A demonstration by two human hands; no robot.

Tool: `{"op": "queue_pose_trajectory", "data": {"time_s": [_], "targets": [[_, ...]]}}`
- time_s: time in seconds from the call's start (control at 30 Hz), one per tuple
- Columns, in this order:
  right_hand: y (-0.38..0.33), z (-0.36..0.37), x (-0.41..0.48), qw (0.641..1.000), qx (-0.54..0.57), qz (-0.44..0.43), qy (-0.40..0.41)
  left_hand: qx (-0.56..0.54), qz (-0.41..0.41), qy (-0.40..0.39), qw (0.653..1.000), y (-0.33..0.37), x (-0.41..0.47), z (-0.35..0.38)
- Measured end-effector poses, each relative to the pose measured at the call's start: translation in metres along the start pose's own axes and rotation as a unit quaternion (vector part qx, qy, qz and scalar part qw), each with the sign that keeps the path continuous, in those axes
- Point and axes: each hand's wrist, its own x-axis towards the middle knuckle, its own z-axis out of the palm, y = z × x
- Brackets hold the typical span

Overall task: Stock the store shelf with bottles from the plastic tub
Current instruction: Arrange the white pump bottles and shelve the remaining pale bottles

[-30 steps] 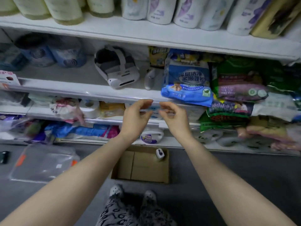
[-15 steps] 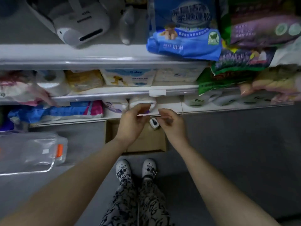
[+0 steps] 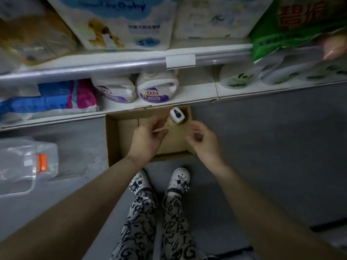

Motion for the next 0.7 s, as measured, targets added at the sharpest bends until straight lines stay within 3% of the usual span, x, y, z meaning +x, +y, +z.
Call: {"op": "queue_pose_trajectory", "data": {"time_s": [0.3, 0.7], "targets": [[0.061, 0.033, 0.054, 0.999, -0.035, 0.032, -0.013, 0.001, -0.04, -0.02, 0.999, -0.069, 0.05, 0.035], [0.148, 0.089, 0.157, 0.996, -0.09, 0.004, -0.013, 0.017, -0.067, -0.06, 0.996, -0.163, 0.155, 0.095]]}}
